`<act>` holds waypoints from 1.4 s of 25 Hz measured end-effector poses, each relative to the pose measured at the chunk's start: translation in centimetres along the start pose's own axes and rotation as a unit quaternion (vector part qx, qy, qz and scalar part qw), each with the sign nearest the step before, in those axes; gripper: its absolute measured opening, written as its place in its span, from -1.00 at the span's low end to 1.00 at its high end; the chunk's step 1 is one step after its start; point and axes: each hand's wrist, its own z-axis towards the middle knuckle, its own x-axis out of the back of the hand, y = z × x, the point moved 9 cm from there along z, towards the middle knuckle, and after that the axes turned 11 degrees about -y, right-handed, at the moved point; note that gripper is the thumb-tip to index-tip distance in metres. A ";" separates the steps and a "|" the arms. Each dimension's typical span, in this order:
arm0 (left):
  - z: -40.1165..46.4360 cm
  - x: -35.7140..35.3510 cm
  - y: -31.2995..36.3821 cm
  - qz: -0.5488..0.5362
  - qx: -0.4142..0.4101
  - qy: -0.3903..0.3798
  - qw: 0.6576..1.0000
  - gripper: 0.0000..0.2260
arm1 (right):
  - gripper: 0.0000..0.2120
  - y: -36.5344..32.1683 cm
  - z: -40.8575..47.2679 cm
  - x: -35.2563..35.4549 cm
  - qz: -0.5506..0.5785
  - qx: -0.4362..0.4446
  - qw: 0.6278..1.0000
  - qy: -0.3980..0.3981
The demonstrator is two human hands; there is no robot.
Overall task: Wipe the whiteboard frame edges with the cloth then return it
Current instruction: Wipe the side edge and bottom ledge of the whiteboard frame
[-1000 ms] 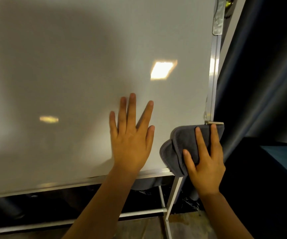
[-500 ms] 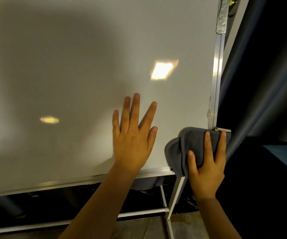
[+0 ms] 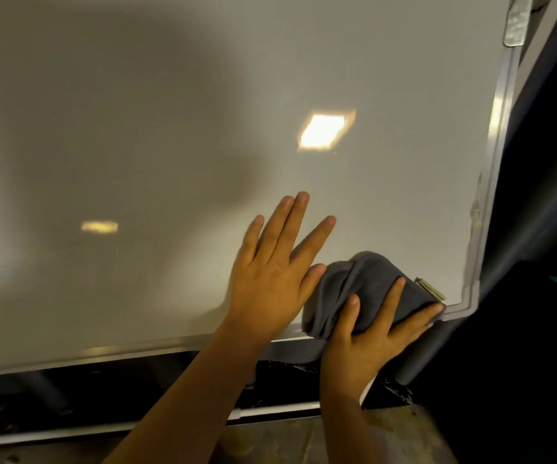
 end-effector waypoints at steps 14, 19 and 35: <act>-6.3 0.8 -16.6 0.027 0.128 -0.008 0.991 -0.34 | -0.42 -5.0 -9.3 -8.3 0.102 -0.032 0.994 0.004; -8.3 0.3 -20.2 0.017 0.130 -0.026 0.991 -0.38 | -0.43 -6.8 -12.0 -11.3 0.076 -0.009 0.997 -0.004; -11.3 -0.1 -25.8 0.031 0.115 -0.043 0.992 -0.36 | -0.43 -8.1 -14.5 -13.4 0.096 -0.035 0.995 -0.021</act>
